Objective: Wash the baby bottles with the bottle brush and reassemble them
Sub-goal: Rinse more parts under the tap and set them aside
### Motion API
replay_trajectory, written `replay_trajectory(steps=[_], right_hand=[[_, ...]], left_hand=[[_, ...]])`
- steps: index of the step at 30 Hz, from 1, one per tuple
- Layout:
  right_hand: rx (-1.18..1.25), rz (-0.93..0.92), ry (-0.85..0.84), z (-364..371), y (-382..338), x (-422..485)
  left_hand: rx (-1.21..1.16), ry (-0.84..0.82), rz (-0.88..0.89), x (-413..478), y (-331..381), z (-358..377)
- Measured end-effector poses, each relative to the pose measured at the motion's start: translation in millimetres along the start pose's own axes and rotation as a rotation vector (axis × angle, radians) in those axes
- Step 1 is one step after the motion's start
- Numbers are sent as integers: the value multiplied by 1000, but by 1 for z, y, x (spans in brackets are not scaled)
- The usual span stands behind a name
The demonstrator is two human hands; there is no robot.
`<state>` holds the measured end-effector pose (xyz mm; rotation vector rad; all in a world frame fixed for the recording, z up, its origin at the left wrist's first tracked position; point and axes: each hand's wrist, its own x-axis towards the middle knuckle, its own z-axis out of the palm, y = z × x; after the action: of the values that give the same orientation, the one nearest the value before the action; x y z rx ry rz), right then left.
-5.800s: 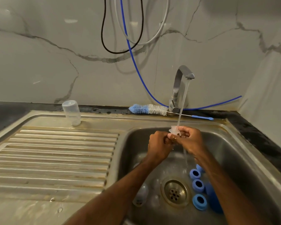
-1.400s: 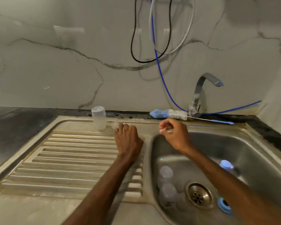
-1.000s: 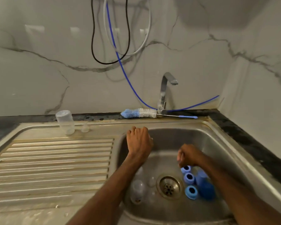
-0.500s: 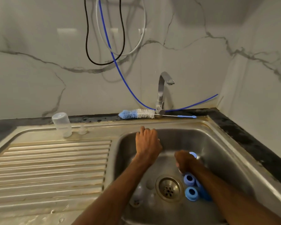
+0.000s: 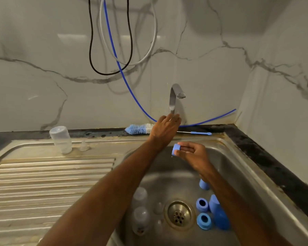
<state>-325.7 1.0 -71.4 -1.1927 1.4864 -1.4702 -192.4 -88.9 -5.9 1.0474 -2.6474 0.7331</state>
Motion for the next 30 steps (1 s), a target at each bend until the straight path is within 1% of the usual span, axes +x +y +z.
replay_trajectory(steps=[3, 9, 14, 16, 17, 18, 21, 23, 25, 26, 30], right_hand=[[1, 34, -25, 2, 1, -1], [24, 59, -39, 2, 2, -3], [44, 98, -48, 2, 3, -2], [58, 101, -57, 1, 4, -2], [60, 106, -65, 1, 5, -2], [70, 119, -72, 2, 5, -2], [69, 136, -81, 4, 3, -2], [68, 119, -81, 8, 1, -4], [75, 106, -70, 12, -1, -7], [78, 100, -61, 13, 0, -7], [42, 67, -50, 11, -1, -5]], left_hand=[[86, -3, -6, 8, -1, 1], [144, 25, -32, 7, 1, 0], [150, 5, -33, -3, -5, -1], [99, 8, -30, -10, -4, -3], [4, 22, -60, -16, -2, -4], [-155, 32, -131, -26, 2, -4], [-737, 34, -451, -59, 28, 8], [-1042, -15, -662, -72, 44, 15], [-1309, -45, -803, -79, 51, 25], [-1412, -46, -831, -82, 53, 28], [-1598, 54, -763, -86, 55, 33]])
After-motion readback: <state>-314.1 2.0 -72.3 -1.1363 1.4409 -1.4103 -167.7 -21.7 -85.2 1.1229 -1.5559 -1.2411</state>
